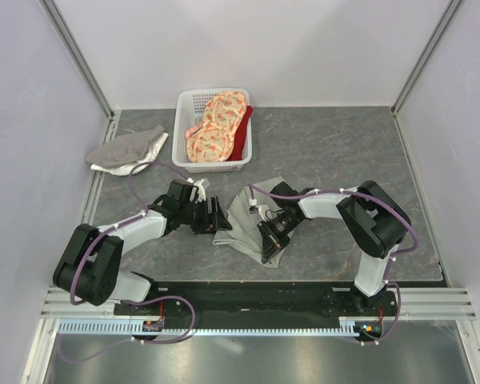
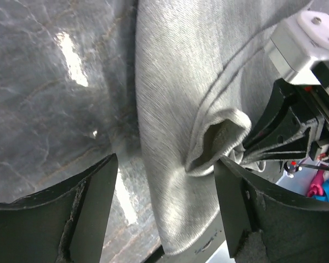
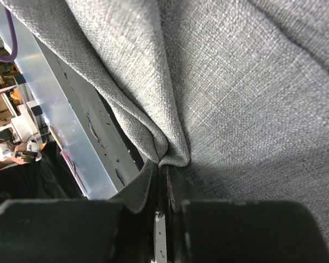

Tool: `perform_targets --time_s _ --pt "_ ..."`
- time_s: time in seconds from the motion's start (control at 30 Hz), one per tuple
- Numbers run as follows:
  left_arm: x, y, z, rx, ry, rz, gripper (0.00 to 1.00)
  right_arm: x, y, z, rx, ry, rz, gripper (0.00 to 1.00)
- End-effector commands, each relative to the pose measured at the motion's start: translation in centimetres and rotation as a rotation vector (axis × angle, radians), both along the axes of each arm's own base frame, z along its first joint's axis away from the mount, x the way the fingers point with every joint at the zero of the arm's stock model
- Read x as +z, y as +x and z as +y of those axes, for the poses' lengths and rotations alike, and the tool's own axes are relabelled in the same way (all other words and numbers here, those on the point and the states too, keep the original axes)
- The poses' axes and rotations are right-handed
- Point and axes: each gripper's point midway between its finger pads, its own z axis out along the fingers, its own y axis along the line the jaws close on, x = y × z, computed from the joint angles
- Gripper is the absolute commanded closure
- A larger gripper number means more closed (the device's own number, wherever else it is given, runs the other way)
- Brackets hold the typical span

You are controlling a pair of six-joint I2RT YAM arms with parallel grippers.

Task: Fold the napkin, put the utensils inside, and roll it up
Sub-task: Roll the napkin with the utensil

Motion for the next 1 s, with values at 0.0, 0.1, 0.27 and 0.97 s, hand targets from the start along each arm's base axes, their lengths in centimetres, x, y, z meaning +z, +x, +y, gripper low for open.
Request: perform_targets --time_s 0.0,0.1,0.27,0.97 --pt "1.2 2.3 -1.0 0.008 -0.045 -0.071 0.24 -0.7 0.5 0.1 0.016 0.009 -0.026 1.00" --pt "1.1 2.7 -1.4 -0.005 -0.068 -0.078 0.27 -0.7 0.4 0.1 0.018 0.006 -0.022 1.00" --pt "0.6 2.7 -1.7 -0.011 -0.086 -0.059 0.41 -0.7 0.6 0.1 0.018 -0.002 -0.024 1.00" --pt "-2.1 0.4 -0.6 -0.039 0.007 0.162 0.98 9.4 6.5 2.5 -0.059 -0.124 -0.706 0.36"
